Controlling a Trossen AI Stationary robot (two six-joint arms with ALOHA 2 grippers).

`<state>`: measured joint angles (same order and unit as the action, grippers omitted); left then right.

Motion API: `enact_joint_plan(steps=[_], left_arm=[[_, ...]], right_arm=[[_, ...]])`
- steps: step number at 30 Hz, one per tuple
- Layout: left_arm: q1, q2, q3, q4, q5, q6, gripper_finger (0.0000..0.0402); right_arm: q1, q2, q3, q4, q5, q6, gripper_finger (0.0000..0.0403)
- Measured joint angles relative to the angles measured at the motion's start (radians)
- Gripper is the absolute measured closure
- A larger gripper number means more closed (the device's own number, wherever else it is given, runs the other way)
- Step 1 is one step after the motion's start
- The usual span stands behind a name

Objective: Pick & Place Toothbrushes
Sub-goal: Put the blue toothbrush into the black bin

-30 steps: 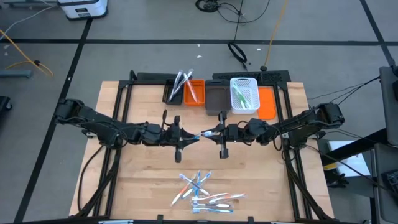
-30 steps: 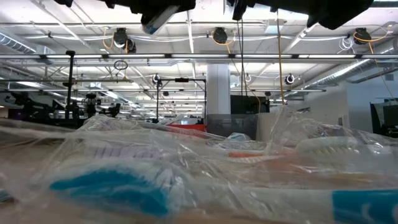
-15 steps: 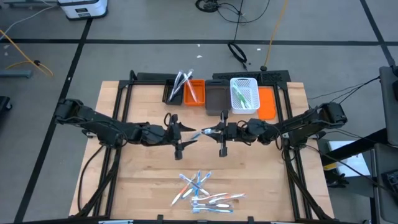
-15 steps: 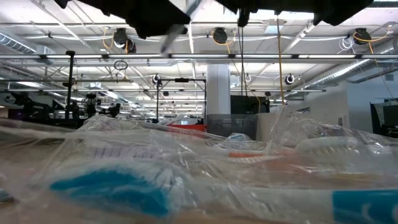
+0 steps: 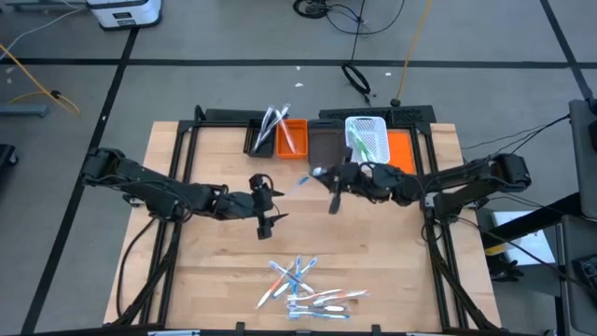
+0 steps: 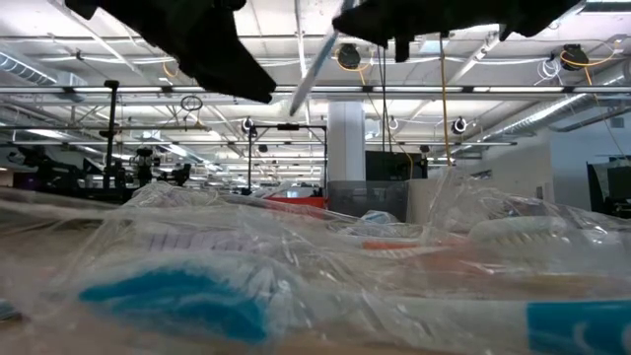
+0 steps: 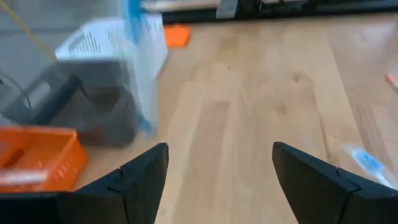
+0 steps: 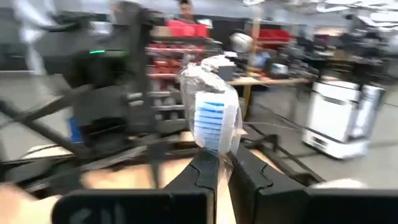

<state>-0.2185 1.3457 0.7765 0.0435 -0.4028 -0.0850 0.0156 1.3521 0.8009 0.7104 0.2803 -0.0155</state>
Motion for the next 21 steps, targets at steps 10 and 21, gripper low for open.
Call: enact_joint_plan(steps=[10, 21], left_arm=[[-0.007, 0.0, 0.0, -0.049, 0.017, -0.056, 0.0128], [-0.006, 0.0, 0.0, -0.048, 0.038, -0.056, 0.0128]], right_arm=[[-0.16, -0.013, 0.0, -0.117, 0.059, 0.11, 0.0395], [-0.332, -0.013, 0.0, -0.239, 0.057, 0.247, 0.0395]])
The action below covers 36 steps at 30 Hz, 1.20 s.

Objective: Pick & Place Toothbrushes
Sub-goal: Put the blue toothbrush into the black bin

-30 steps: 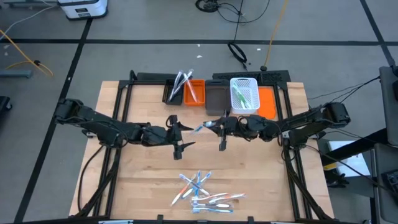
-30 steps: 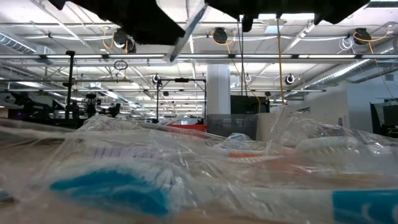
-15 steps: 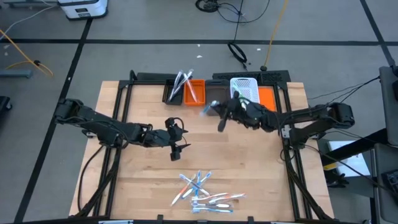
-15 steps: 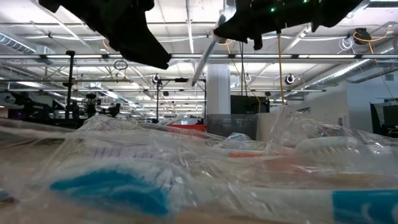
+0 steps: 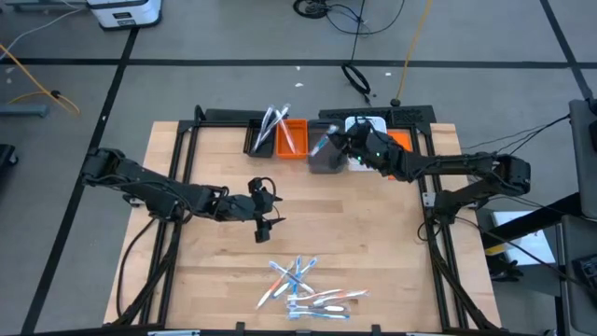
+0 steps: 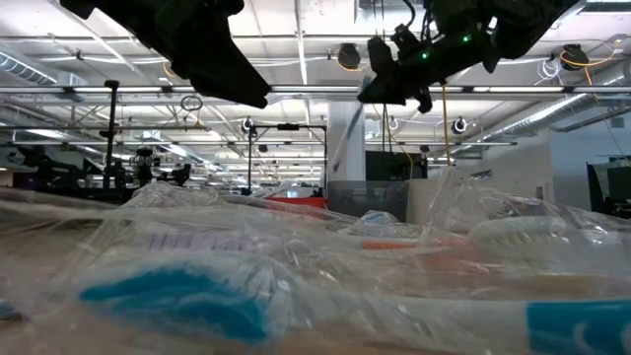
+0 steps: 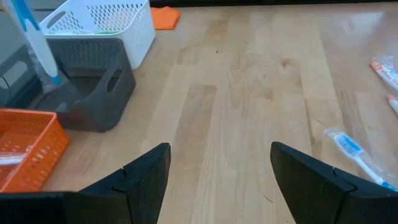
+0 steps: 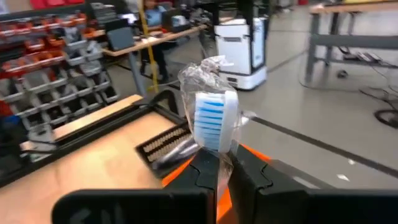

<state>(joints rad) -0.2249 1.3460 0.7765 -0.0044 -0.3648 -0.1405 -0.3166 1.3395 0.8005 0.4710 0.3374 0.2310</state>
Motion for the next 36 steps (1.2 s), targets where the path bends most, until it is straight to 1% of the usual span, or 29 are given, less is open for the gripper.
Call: enact_joint_plan(steps=[4, 8, 13, 17, 23, 26, 27, 29, 36], left_arm=[[0.0, 0.0, 0.0, 0.0, 0.0, 0.0, 0.0128], [0.0, 0.0, 0.0, 0.0, 0.0, 0.0, 0.0128], [0.0, 0.0, 0.0, 0.002, 0.0, -0.001, 0.0128], [0.0, 0.0, 0.0, 0.009, 0.0, -0.001, 0.0128], [0.0, 0.0, 0.0, 0.014, 0.0, 0.001, 0.0128], [0.0, 0.0, 0.0, 0.016, 0.0, 0.004, 0.0128], [0.0, 0.0, 0.0, 0.016, 0.0, 0.004, 0.0128], [0.0, 0.0, 0.0, 0.016, 0.0, 0.004, 0.0128], [0.0, 0.0, 0.0, 0.019, 0.0, 0.007, 0.0128]], right_arm=[[-0.046, 0.0, 0.0, -0.055, -0.011, 0.07, 0.0395], [-0.102, 0.0, 0.0, -0.104, -0.075, 0.147, 0.0395], [-0.146, 0.0, 0.0, -0.126, -0.083, 0.197, 0.0395], [-0.183, 0.004, 0.0, -0.129, -0.134, 0.238, 0.0395], [-0.203, 0.044, 0.0, -0.169, -0.135, 0.266, 0.0395], [-0.214, 0.063, 0.0, -0.162, -0.183, 0.268, 0.0395], [-0.215, 0.071, 0.0, -0.136, -0.191, 0.269, 0.0395], [-0.22, 0.078, 0.002, -0.137, -0.207, 0.28, 0.0395], [-0.228, 0.101, 0.0, -0.156, -0.211, 0.288, 0.0393]])
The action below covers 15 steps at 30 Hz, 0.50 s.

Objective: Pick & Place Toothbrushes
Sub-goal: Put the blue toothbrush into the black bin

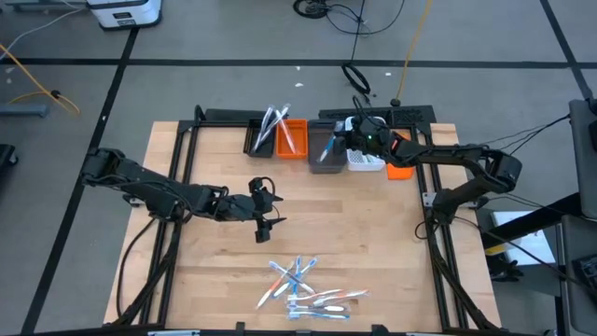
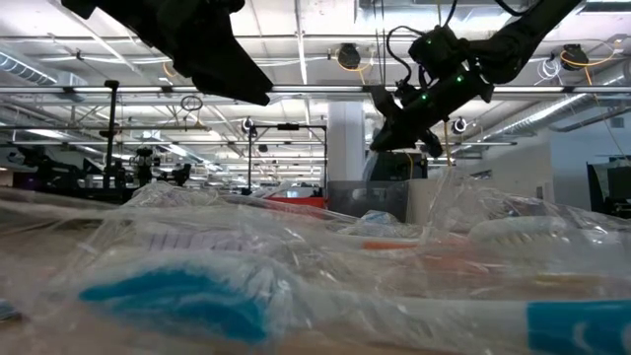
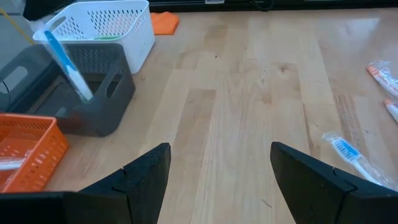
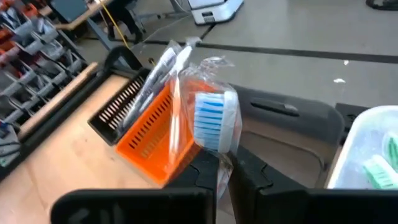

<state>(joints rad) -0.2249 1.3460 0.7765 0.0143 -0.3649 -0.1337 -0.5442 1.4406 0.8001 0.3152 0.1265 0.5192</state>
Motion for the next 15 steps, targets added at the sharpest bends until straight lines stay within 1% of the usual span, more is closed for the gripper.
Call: enact_joint_plan(steps=[9, 15], left_arm=[[0.0, 0.0, 0.0, 0.004, 0.0, 0.0, 0.0128], [0.0, 0.0, 0.0, 0.005, 0.0, 0.0, 0.0128]], right_arm=[[0.0, -0.001, 0.0, 0.015, 0.002, -0.035, 0.0369], [0.0, 0.033, 0.0, 0.024, 0.002, -0.057, 0.0352]])
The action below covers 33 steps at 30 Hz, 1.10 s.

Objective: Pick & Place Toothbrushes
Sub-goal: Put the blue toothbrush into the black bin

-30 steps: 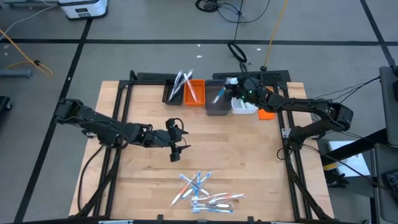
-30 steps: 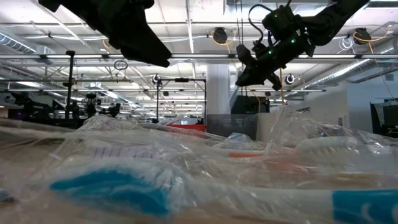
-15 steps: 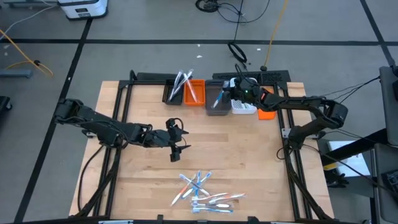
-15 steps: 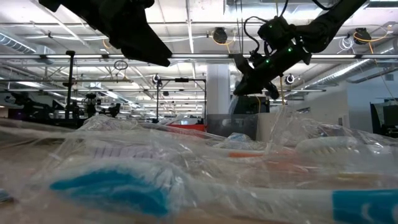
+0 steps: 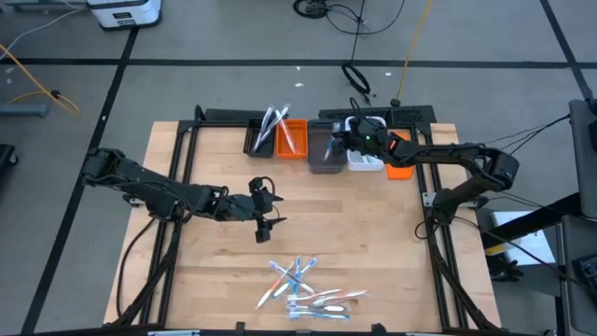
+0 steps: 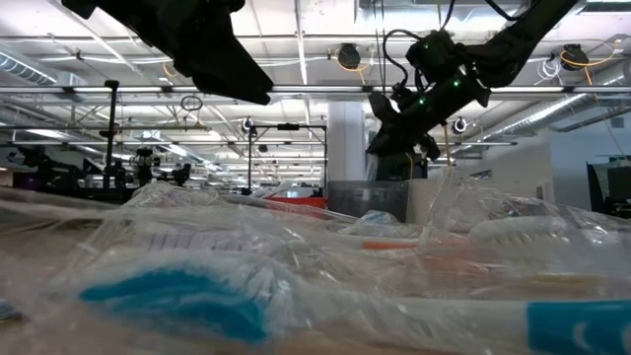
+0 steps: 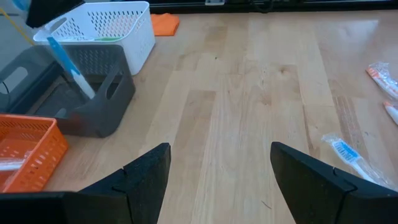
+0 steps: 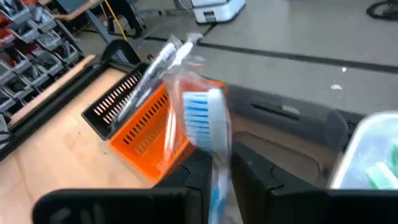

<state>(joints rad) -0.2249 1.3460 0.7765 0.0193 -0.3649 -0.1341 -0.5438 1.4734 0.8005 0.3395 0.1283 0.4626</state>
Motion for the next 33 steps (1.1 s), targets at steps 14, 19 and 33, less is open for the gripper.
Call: enact_joint_plan(steps=[14, 19, 33], left_arm=[[0.0, 0.0, 0.0, 0.0, 0.0, 0.0, 0.0128], [0.0, 0.0, 0.0, 0.0, 0.0, -0.001, 0.0128], [0.0, 0.0, 0.0, -0.001, 0.0, -0.001, 0.0128]], right_arm=[[0.0, 0.034, 0.0, 0.052, 0.006, -0.029, 0.0256], [0.0, 0.034, 0.0, 0.043, 0.008, -0.04, 0.0233], [-0.005, 0.033, 0.0, 0.058, 0.033, -0.092, 0.0233]])
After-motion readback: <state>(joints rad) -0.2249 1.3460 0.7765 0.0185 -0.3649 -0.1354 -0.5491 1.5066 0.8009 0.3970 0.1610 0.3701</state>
